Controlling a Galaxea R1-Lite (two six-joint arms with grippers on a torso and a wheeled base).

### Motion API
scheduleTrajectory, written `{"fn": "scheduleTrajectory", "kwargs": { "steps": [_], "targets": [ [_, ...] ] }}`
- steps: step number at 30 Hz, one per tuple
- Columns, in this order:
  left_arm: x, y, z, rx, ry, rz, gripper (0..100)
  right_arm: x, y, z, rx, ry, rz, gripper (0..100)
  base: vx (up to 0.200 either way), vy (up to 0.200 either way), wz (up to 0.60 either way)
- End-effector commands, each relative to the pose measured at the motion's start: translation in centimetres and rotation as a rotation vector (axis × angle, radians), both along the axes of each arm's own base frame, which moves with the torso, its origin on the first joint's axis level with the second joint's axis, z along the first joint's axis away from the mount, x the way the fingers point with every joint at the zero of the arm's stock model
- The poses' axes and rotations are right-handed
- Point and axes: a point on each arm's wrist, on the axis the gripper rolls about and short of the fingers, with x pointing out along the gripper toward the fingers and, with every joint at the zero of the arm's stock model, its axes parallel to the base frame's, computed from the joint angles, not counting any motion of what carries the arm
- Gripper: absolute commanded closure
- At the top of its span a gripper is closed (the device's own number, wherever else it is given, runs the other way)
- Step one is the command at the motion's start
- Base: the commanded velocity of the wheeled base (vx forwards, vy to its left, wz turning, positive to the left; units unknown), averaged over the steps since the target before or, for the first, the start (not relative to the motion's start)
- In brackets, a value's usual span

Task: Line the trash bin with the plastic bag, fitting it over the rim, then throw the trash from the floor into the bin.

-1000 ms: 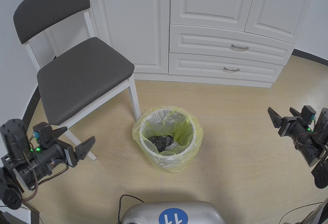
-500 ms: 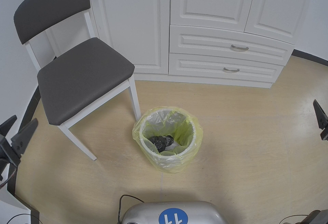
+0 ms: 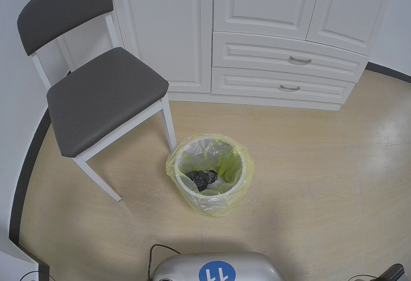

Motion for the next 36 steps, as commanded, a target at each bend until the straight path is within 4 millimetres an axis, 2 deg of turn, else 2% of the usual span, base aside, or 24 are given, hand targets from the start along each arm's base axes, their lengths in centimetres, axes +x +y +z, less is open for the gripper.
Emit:
{"fn": "scheduleTrajectory", "kwargs": {
  "steps": [1,3,4,9,15,16,17,18,19,20,21,24,25,31,32,36],
  "targets": [
    [-8.3,0.1,-1.4,0.018,-0.203,0.103,0,-7.2,0.0,0.3,0.054,-0.256,-0.071,0,0.0,0.0,0.0],
    [-8.4,0.0,-1.6,0.02,-0.201,0.114,0,-7.1,0.0,0.2,0.055,-0.253,-0.073,0,0.0,0.0,0.0],
    [-8.8,-0.2,-2.9,0.034,-0.203,0.125,0,-7.0,0.0,0.1,0.057,-0.247,-0.077,0,0.0,0.0,0.0],
    [-7.7,-0.3,-4.2,0.085,-0.16,0.131,0,-6.5,0.0,-0.2,0.06,-0.262,-0.074,0,0.0,0.0,0.0],
    [-4.6,-0.3,-6.6,0.1,-0.159,0.133,0,-4.6,0.0,-1.7,0.029,-0.346,-0.054,0,0.0,0.0,0.0],
    [-4.6,-0.3,-6.6,0.1,-0.159,0.133,0,-4.6,0.0,-1.7,0.029,-0.346,-0.054,0,0.0,0.0,0.0],
    [-3.4,-0.3,-7.6,0.098,-0.185,0.133,0,-4.0,0.1,-2.4,0.007,-0.369,-0.031,0,0.0,0.0,0.0],
    [-3.3,-0.3,-7.7,0.098,-0.188,0.133,0,-3.9,0.1,-2.5,0.007,-0.369,-0.029,0,0.0,0.0,0.0],
    [-2.2,-0.3,-8.9,0.095,-0.219,0.133,0,-3.2,0.2,-3.5,-0.014,-0.384,-0.006,0,0.0,0.0,0.0],
    [-2.2,-0.3,-8.9,0.095,-0.219,0.133,0,-3.2,0.2,-3.5,-0.014,-0.384,-0.006,0,0.0,0.0,0.0],
    [-1.3,-0.3,-10.1,0.095,-0.24,0.133,0,-2.8,0.3,-4.2,-0.037,-0.416,0.023,0,0.0,0.0,0.0],
    [-0.6,-0.3,-11.4,0.097,-0.234,0.133,0,-2.4,0.4,-5.0,-0.067,-0.437,0.071,0,0.0,0.0,0.0],
    [-0.3,-0.3,-12.3,0.099,-0.211,0.132,0,-2.2,0.4,-5.4,-0.073,-0.429,0.08,0,0.0,0.0,0.0],
    [0.0,-0.3,-13.8,0.107,-0.078,0.126,0,-2.0,0.4,-5.8,-0.063,-0.383,0.095,0,0.0,0.0,0.0],
    [0.1,-0.3,-14.3,0.113,-0.029,0.123,0,-1.5,0.4,-6.6,-0.06,-0.296,0.093,0,0.0,0.0,0.0],
    [0.1,-0.3,-14.8,0.104,0.022,0.116,0,-1.0,0.4,-7.9,-0.051,-0.157,0.098,0,0.0,0.0,0.0]
  ]
}}
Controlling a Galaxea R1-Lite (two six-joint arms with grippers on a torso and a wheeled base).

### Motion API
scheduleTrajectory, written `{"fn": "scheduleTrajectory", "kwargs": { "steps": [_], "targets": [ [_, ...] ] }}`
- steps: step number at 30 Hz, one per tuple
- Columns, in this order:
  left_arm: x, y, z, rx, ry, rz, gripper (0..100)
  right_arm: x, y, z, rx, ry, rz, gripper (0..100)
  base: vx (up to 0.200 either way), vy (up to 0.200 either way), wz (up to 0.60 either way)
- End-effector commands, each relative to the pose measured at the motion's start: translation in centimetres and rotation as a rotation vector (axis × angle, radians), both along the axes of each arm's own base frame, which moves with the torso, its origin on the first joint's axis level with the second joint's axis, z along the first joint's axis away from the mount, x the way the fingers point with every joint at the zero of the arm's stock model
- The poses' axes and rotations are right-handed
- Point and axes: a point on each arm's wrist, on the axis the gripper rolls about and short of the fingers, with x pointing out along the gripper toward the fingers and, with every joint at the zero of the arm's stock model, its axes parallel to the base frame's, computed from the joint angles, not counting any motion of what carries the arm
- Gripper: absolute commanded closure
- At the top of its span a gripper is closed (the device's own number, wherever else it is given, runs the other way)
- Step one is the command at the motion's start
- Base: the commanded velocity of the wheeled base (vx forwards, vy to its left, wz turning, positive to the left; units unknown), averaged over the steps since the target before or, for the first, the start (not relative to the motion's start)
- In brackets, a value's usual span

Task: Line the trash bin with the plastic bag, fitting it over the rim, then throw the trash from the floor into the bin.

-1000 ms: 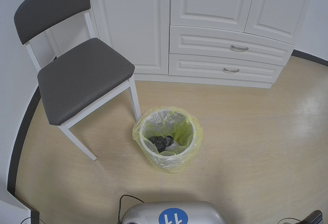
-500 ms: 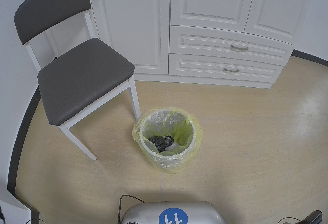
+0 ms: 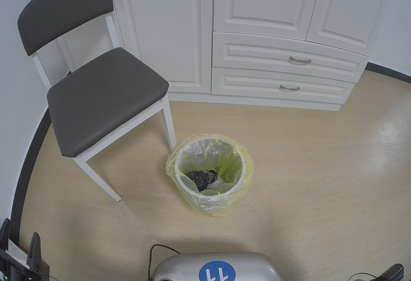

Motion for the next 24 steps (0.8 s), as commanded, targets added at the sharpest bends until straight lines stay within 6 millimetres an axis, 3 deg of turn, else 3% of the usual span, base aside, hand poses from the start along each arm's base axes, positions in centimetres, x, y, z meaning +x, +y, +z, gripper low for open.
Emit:
{"fn": "scheduleTrajectory", "kwargs": {
  "steps": [1,8,24],
  "targets": [
    [0.1,0.0,-1.5,-0.007,0.092,-0.006,0,0.8,0.0,-2.1,-0.003,0.172,0.009,0,0.0,0.0,0.0],
    [0.2,-0.1,-1.6,0.011,0.106,-0.023,0,1.2,0.0,-4.4,-0.014,0.399,0.017,0,0.0,0.0,0.0],
    [0.2,-0.1,-1.7,0.021,0.108,-0.022,0,1.2,-0.1,-4.5,-0.119,0.426,-0.07,0,0.0,0.0,0.0]
  ]
}}
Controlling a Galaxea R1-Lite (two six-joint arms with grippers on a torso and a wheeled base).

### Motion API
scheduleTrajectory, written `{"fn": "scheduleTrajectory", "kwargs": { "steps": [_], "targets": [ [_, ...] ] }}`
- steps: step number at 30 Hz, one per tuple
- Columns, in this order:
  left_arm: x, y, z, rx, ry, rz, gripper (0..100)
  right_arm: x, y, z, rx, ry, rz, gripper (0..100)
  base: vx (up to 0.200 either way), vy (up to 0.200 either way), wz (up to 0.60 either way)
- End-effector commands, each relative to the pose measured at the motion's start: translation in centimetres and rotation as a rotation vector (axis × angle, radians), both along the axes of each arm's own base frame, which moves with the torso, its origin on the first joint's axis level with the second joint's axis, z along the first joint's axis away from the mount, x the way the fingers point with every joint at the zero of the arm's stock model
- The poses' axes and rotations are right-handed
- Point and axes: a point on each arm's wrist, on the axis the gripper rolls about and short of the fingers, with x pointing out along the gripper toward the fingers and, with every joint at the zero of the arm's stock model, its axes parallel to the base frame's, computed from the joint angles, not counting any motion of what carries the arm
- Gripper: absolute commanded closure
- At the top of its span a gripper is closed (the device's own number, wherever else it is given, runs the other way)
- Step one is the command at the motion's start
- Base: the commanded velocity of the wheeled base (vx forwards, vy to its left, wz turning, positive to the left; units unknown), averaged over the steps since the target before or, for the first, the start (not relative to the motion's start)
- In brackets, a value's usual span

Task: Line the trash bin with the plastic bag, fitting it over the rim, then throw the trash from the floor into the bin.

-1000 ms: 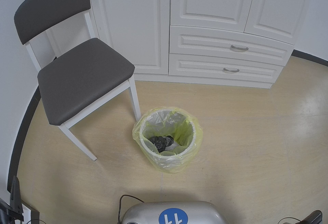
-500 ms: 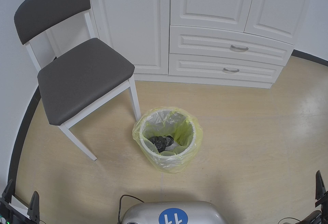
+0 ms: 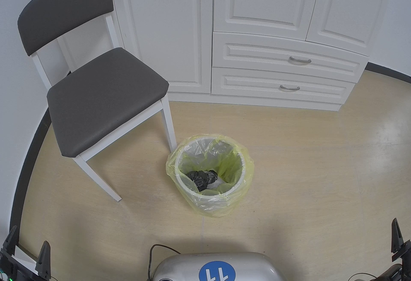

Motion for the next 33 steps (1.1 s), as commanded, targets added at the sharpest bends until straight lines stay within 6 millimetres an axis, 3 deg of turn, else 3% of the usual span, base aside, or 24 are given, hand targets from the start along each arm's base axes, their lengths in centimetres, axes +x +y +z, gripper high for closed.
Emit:
{"fn": "scheduleTrajectory", "kwargs": {
  "steps": [1,8,33],
  "targets": [
    [0.04,0.0,-0.5,0.005,0.005,0.0,0,0.06,0.0,-0.51,-0.009,0.009,0.001,0,0.0,0.0,0.0],
    [0.04,-0.01,-0.5,0.008,0.005,-0.003,0,0.1,0.31,-0.65,-0.023,0.023,0.137,0,0.0,0.0,0.0],
    [0.05,-0.05,-0.51,0.047,0.008,-0.023,0,0.11,0.35,-1.2,0.032,0.071,0.159,0,0.0,0.0,0.0]
  ]
}}
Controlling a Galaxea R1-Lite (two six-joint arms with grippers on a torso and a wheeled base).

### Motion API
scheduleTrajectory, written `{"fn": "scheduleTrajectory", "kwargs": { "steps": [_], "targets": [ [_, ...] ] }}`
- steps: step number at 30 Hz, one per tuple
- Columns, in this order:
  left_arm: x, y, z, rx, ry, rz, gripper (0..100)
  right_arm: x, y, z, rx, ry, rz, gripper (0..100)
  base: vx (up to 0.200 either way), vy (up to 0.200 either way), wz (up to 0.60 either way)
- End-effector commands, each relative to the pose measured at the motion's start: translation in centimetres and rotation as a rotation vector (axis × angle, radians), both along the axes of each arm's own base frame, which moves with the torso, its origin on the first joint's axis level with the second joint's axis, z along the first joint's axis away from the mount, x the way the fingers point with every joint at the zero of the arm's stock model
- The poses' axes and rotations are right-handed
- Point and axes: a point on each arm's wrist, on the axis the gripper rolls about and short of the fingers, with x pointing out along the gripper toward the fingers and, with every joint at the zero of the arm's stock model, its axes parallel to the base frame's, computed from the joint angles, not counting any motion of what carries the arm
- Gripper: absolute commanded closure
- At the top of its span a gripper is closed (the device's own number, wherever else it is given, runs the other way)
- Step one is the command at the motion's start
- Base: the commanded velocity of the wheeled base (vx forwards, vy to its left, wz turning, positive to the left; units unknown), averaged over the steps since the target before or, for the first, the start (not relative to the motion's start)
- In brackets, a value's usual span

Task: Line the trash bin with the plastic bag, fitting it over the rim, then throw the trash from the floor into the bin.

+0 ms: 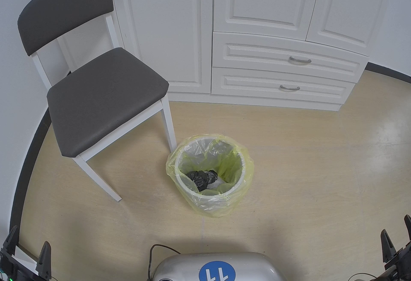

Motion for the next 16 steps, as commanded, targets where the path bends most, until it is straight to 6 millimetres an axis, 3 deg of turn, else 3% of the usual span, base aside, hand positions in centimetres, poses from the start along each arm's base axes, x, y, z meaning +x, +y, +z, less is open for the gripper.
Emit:
{"fn": "scheduleTrajectory", "kwargs": {
  "steps": [1,16],
  "targets": [
    [0.02,-0.06,-0.54,0.049,0.004,-0.029,0,0.04,0.0,-0.51,-0.002,0.005,-0.001,0,0.0,0.0,0.0],
    [0.02,-0.06,-0.53,0.024,0.003,-0.029,0,0.03,0.01,-0.52,0.001,0.004,0.003,0,0.0,0.0,0.0]
  ]
}}
